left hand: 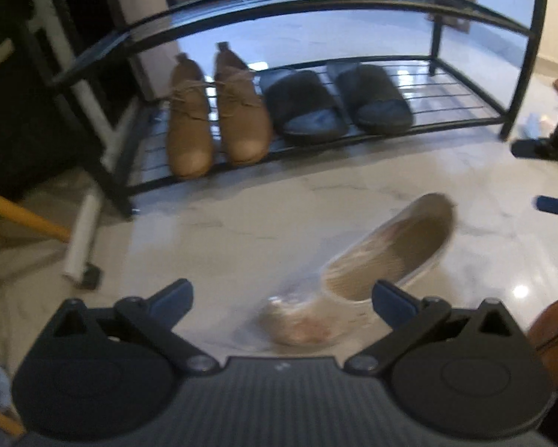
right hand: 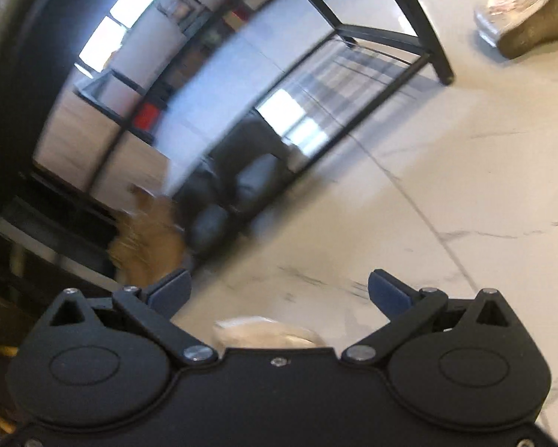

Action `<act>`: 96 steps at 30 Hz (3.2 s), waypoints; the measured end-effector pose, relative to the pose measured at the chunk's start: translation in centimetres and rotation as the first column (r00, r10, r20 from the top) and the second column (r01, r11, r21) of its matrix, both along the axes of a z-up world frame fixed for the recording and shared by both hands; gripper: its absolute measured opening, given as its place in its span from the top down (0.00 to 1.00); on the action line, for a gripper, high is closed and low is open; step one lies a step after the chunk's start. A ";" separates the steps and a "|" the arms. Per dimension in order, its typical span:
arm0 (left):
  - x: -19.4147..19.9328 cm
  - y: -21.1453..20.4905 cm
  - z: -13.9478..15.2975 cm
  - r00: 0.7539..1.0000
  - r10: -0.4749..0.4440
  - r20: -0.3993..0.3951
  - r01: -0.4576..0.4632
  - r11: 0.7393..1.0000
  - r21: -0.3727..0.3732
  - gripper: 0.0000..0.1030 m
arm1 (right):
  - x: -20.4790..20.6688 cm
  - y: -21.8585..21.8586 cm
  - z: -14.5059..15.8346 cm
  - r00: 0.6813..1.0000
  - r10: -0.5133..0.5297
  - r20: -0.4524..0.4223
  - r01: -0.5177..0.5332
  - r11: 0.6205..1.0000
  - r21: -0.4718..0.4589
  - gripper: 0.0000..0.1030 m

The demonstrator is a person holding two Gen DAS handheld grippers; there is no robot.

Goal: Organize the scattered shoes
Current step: 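Lower the shoe onto the floor before the rack and open the left tool, then grasp the white slip-on shoe by its heel with the right tool, then set the shoe down beside the black slides and open the right tool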

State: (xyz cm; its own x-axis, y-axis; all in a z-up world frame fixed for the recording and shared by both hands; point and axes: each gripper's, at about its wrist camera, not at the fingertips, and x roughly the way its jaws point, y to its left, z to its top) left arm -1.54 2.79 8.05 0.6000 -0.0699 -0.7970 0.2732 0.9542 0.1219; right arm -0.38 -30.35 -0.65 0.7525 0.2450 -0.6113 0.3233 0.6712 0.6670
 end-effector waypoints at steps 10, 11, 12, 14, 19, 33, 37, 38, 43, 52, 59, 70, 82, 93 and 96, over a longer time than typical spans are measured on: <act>0.5 0.9 -0.5 0.999 0.051 -0.014 -0.051 0.997 -0.053 0.01 | -0.8 4.1 0.3 0.986 0.094 -0.138 -0.111 0.987 -0.118 0.00; 0.7 0.9 -0.7 0.998 0.051 -0.029 -0.053 0.997 -0.063 0.01 | -0.7 4.5 0.4 0.985 0.108 -0.137 -0.126 0.983 -0.133 0.00; 0.9 1.1 -0.9 0.997 0.056 -0.046 -0.059 0.996 -0.074 0.01 | -0.7 5.0 0.5 0.983 0.121 -0.137 -0.141 0.979 -0.147 0.00; 1.5 1.6 -1.4 0.993 0.077 -0.088 -0.085 0.991 -0.099 0.01 | -0.5 6.0 0.5 0.979 0.155 -0.131 -0.176 0.969 -0.171 0.00; 2.3 3.2 -1.8 0.978 0.149 -0.148 -0.172 0.973 -0.156 0.01 | 0.0 8.0 -0.7 0.975 0.145 -0.171 -0.155 0.987 -0.047 0.00; 2.7 5.6 -0.2 0.958 0.285 -0.013 -0.283 0.945 -0.163 0.01 | 3.3 12.6 -4.8 0.924 -0.124 -0.362 0.249 0.913 0.324 0.00; 2.7 6.0 0.0 0.955 0.297 -0.018 -0.295 0.937 -0.184 0.01 | 5.6 15.0 -4.5 0.916 -0.104 -0.388 0.192 0.962 0.195 0.00; 2.8 6.1 0.1 0.954 0.298 -0.025 -0.297 0.935 -0.194 0.01 | 6.0 15.6 -4.5 0.905 -0.110 -0.410 0.193 0.967 0.166 0.00; 3.1 6.8 -0.3 0.943 0.323 -0.082 -0.333 0.907 -0.259 0.01 | 6.8 17.2 -5.8 0.864 -0.114 -0.490 0.213 0.965 0.152 0.00; 3.6 7.2 -1.4 0.930 0.341 -0.134 -0.365 0.889 -0.275 0.01 | 6.8 18.9 -6.0 0.862 -0.117 -0.493 0.139 0.990 0.008 0.08; 3.7 7.2 -1.7 0.925 0.354 -0.139 -0.380 0.884 -0.271 0.01 | 7.3 19.2 -5.7 0.851 -0.115 -0.512 0.123 0.992 -0.018 0.15; 4.1 7.4 -2.4 0.916 0.360 -0.175 -0.396 0.879 -0.266 0.01 | 6.3 17.8 -4.4 0.889 0.008 -0.458 -0.079 0.988 -0.135 0.29; 4.2 6.8 -2.8 0.925 0.333 -0.185 -0.372 0.893 -0.252 0.01 | 8.1 14.0 -2.1 0.843 0.204 -0.498 -0.463 0.746 -0.479 0.33; 4.5 6.5 -3.5 0.926 0.317 -0.205 -0.360 0.904 -0.230 0.01 | 9.0 12.0 -3.5 0.857 0.248 -0.452 -0.473 0.725 -0.500 0.30; 4.7 6.4 -3.9 0.926 0.316 -0.207 -0.358 0.909 -0.216 0.01 | 8.1 11.1 -3.5 0.874 0.242 -0.421 -0.448 0.737 -0.506 0.29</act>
State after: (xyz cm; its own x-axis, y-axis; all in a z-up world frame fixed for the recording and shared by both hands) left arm 3.16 9.18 4.16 0.4852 -0.0924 -0.8695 -0.0737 0.9865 -0.1459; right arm 7.74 -19.28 -4.11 0.4331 -0.0231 -0.9011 0.1072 0.9939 0.0261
